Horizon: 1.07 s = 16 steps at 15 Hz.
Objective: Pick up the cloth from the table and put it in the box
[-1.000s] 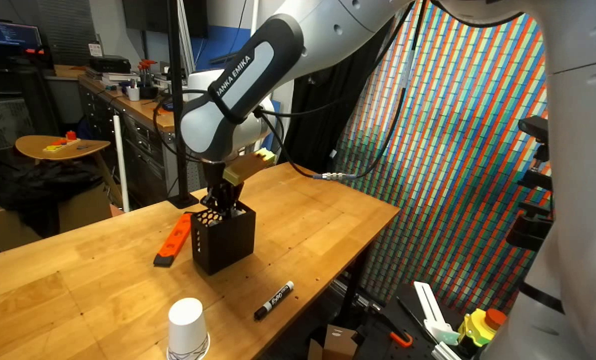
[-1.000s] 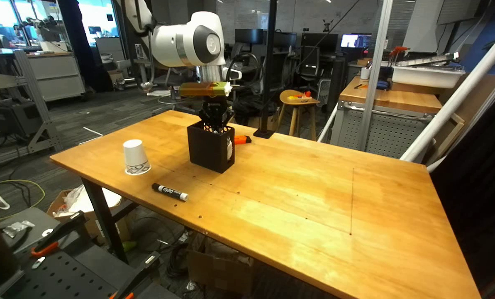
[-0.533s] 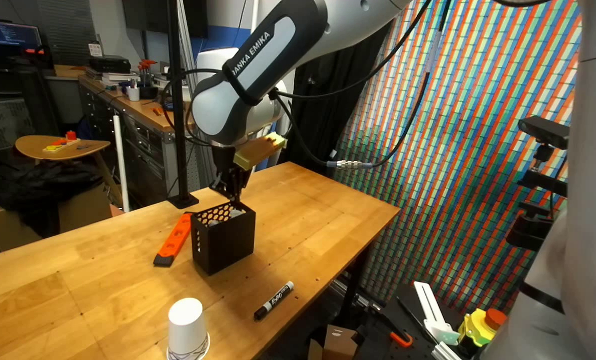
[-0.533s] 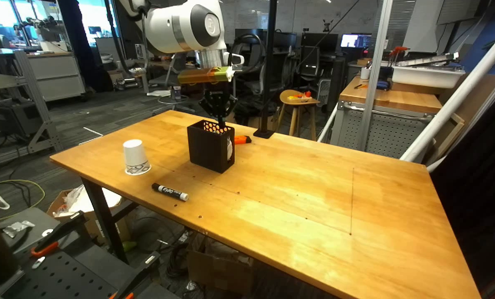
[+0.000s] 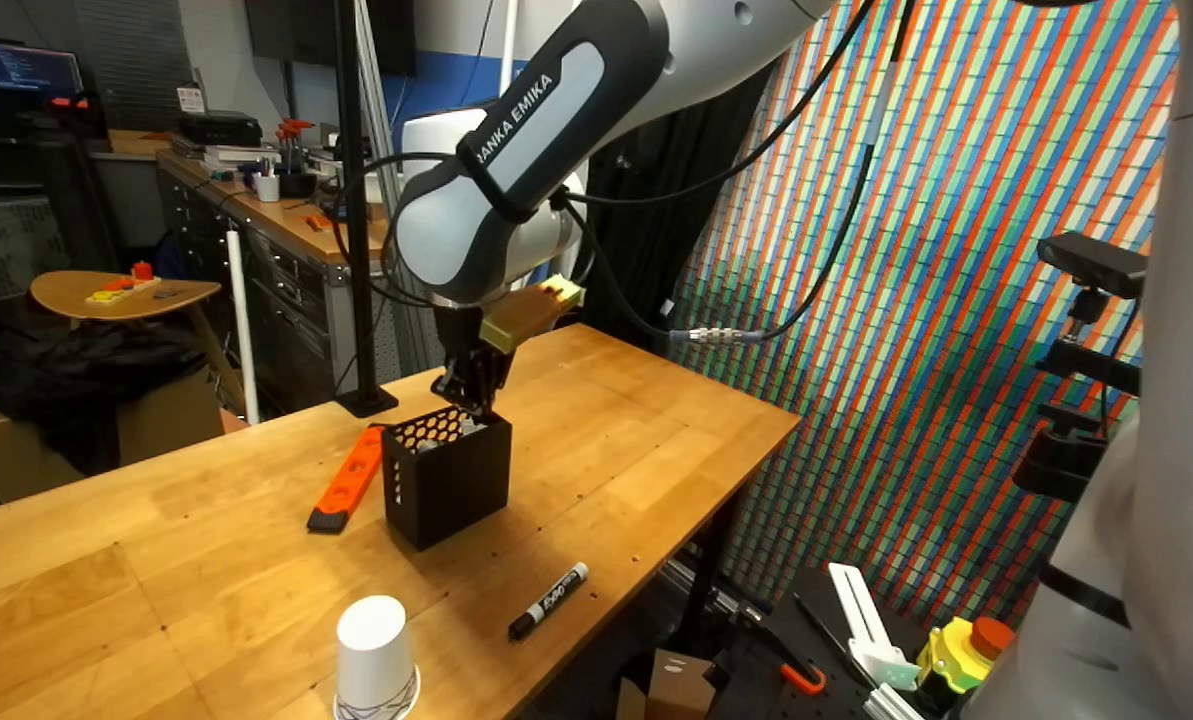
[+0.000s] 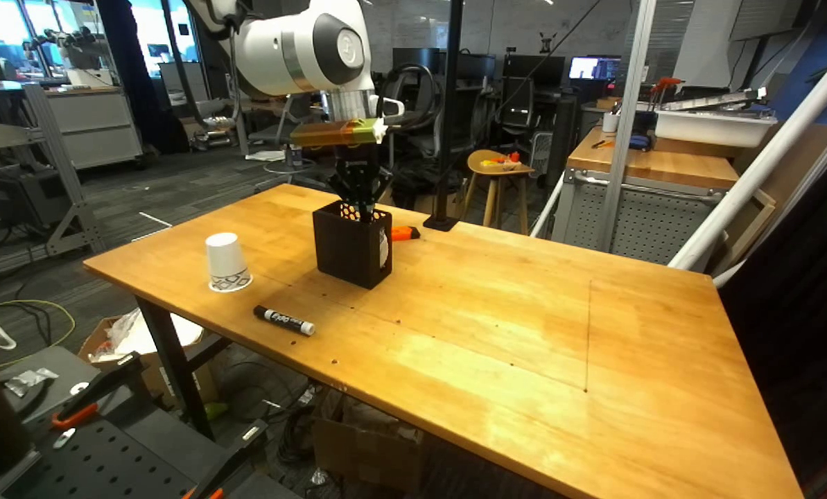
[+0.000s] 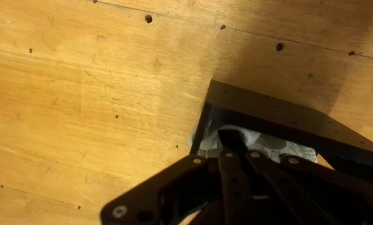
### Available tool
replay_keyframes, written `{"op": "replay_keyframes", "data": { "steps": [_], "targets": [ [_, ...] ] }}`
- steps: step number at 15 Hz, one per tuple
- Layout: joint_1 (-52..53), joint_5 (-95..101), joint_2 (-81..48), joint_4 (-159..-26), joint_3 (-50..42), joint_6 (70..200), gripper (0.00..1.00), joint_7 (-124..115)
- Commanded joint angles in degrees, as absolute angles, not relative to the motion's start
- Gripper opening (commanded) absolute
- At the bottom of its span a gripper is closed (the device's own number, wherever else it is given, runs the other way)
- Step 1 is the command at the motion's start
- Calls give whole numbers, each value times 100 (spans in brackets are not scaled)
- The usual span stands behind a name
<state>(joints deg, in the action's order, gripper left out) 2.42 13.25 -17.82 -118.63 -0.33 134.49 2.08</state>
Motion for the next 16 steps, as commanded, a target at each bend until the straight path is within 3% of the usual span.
{"op": "replay_keyframes", "data": {
  "steps": [1, 16],
  "targets": [
    [288, 1418, -1578, -12054, -25, 13452, 1, 191],
    [443, 1210, -1740, -12031, 188, 13510, 1, 116]
  ]
}}
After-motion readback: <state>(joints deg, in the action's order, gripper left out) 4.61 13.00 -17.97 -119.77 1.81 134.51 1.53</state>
